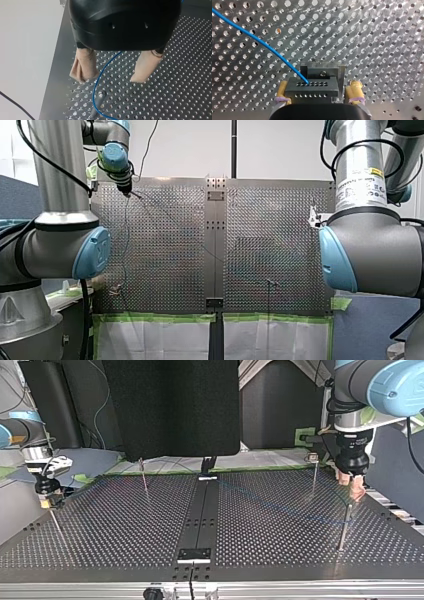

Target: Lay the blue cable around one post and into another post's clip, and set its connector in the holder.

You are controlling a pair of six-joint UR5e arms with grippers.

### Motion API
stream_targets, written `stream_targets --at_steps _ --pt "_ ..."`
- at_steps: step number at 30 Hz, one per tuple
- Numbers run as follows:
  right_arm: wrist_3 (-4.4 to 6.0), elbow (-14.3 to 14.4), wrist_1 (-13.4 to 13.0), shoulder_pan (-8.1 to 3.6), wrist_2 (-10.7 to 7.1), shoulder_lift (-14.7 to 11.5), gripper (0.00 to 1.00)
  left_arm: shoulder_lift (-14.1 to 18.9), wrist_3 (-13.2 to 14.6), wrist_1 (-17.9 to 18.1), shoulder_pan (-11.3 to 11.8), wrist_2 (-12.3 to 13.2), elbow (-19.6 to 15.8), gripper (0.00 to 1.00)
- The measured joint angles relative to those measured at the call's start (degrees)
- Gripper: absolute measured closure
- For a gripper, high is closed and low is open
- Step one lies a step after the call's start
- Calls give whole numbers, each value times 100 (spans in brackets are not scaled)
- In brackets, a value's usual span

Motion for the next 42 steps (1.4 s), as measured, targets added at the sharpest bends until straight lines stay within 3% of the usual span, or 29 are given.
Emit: stream_targets --at_steps 4,12,18,22,28,42 --pt "0 0 0 0 0 0 0 14 18 1 -31 24 -38 0" --pt "0 0 0 0 0 0 0 351 289 147 -223 390 -428 0" --pt "0 0 0 0 0 0 0 658 78 472 -488 730 -770 0" --pt "0 0 0 0 0 0 0 584 -132 690 -702 879 -989 0" --pt "0 0 0 0 0 0 0 303 -442 1003 -1014 697 -1303 0" --pt "0 0 0 0 0 0 0 -429 -1176 1737 -1747 -27 -2036 0"
